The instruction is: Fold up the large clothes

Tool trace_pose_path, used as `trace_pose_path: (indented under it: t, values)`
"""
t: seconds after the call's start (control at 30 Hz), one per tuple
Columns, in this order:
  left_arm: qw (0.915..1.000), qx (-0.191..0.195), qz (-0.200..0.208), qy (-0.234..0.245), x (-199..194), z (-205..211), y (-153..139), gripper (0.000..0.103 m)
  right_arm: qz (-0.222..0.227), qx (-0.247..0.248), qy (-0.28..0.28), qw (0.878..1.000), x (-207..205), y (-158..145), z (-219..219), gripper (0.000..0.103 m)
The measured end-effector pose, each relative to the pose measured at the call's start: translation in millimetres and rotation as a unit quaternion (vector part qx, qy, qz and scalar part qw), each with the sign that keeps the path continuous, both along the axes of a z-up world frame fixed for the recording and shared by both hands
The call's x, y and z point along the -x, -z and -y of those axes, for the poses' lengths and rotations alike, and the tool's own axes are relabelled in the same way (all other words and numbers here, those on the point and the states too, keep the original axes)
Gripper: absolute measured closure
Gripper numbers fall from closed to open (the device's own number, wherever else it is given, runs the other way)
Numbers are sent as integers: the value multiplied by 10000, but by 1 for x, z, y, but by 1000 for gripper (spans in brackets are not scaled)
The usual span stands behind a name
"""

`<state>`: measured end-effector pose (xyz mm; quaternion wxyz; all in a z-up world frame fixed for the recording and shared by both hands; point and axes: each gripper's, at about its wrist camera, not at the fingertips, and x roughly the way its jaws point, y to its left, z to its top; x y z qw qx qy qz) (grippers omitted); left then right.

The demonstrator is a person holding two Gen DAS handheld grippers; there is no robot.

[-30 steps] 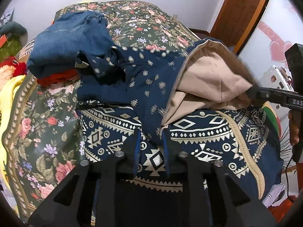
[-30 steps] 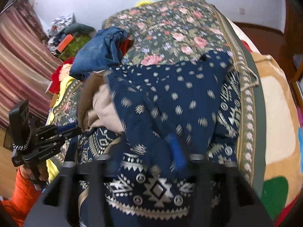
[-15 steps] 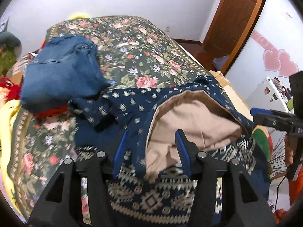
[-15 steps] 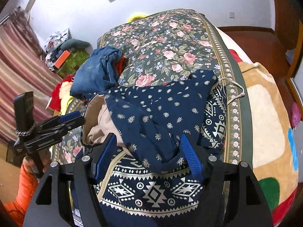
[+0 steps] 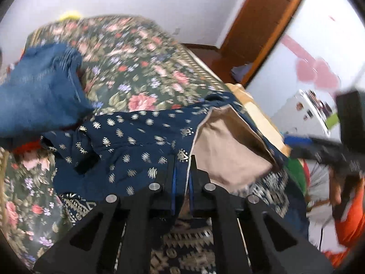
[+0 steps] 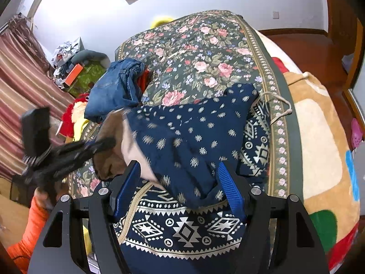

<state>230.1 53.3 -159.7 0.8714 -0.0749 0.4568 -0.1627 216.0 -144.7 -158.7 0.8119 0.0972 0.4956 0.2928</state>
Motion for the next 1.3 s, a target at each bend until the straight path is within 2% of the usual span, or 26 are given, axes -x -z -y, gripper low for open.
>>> trace_pose_path:
  t: [0.1, 0.2, 0.37, 0.5, 0.6, 0.67, 0.73, 0.77, 0.83, 1.0, 1.17, 1.3]
  values:
    - [9993, -151, 204, 271, 25, 10, -11, 96, 32, -109, 73, 9999, -4, -5, 1, 36]
    - [9986, -171, 214, 447, 48, 14, -9, 96, 50, -209, 93, 9997, -6, -9, -6, 36]
    - [9978, -404, -143, 512, 77, 17, 13, 96, -56, -172, -139, 9997, -1, -2, -29, 36]
    - [9975, -475, -305, 417, 100, 13, 24, 96, -201, 111, -451, 9987, 12, 21, -49, 36]
    - [9976, -465, -460, 214, 110, 3, 30, 83, -354, 333, -527, 9974, 20, 42, -55, 36]
    - [9977, -383, -557, 26, 116, -4, 32, 68, -443, 419, -535, 9967, 25, 56, -54, 36]
    - [9977, -302, -600, -126, 122, -12, 33, 66, -390, 439, -537, 9968, 30, 60, -52, 36]
    - [9973, -362, -605, -219, 124, -14, 33, 52, -346, 455, -545, 9969, 32, 59, -52, 36]
    - [9951, -606, -570, -539, 128, -20, 32, 40, -320, 521, -571, 9965, 33, 55, -51, 36]
    - [9917, -538, -653, -967, 131, -46, 34, 39, -355, 414, -474, 9974, 28, 42, -41, 36]
    - [9880, -353, -724, -1320, 119, -70, 29, 37, -257, 233, -117, 9993, 16, 27, -23, 36]
    - [9859, -580, -362, -1525, 106, -87, 4, 37, -189, 190, 268, 9993, 3, 20, -2, 35]
